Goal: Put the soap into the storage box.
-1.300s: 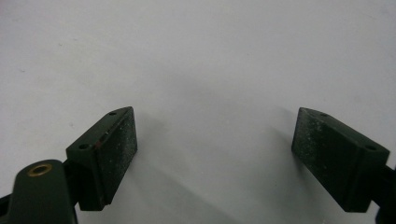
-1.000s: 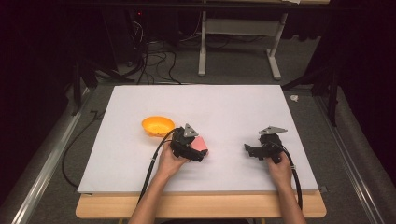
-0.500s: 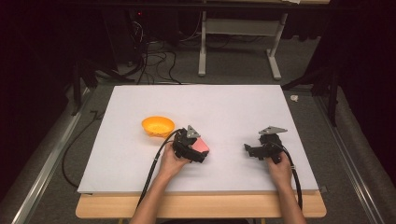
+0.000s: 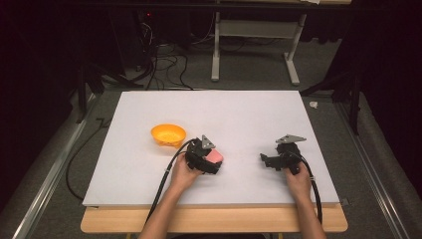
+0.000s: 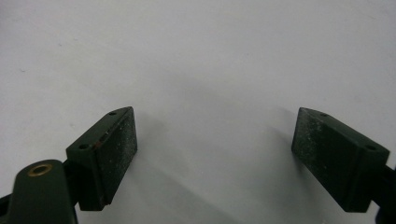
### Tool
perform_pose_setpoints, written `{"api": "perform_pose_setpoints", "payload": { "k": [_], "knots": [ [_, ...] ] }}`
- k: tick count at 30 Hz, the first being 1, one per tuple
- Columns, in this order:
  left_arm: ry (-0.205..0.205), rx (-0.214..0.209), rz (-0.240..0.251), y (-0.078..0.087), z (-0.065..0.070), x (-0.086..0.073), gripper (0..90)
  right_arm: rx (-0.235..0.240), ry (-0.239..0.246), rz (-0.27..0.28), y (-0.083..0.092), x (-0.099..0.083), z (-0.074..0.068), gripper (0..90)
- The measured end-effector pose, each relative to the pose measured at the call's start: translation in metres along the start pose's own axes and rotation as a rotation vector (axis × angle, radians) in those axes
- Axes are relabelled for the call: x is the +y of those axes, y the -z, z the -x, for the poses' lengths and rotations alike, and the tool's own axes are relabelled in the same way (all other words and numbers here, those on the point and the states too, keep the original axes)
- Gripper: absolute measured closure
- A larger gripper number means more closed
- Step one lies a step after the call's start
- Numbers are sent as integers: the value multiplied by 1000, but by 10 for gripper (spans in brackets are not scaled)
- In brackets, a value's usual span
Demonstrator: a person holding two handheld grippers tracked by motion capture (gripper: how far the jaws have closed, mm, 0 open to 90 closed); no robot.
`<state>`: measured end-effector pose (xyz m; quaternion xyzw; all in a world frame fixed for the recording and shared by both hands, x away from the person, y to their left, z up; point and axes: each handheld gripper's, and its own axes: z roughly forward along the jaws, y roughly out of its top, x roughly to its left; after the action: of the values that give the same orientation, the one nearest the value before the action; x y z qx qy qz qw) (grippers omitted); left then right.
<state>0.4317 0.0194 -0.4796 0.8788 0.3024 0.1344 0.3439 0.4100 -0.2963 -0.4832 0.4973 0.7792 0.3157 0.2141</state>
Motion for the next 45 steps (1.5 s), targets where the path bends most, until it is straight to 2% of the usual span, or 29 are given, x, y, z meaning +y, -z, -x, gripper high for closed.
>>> {"api": "perform_pose_setpoints", "payload": {
  "k": [6, 11, 18, 35, 45],
  "knots": [
    [9, 1, 0, 1, 0, 0, 135, 0, 0, 0, 0, 0, 0, 148],
    [29, -20, 1, 3, -3, 1, 137, 0, 0, 0, 0, 0, 0, 148],
    [16, -14, -5, 7, -2, 2, 137, 0, 0, 0, 0, 0, 0, 149],
    [37, -13, 48, 30, -2, 5, 137, 0, 5, 0, 0, 0, 0, 148],
    [45, -17, 81, 45, -1, 1, 137, 0, 4, 0, 0, 0, 0, 148]
  ]
}}
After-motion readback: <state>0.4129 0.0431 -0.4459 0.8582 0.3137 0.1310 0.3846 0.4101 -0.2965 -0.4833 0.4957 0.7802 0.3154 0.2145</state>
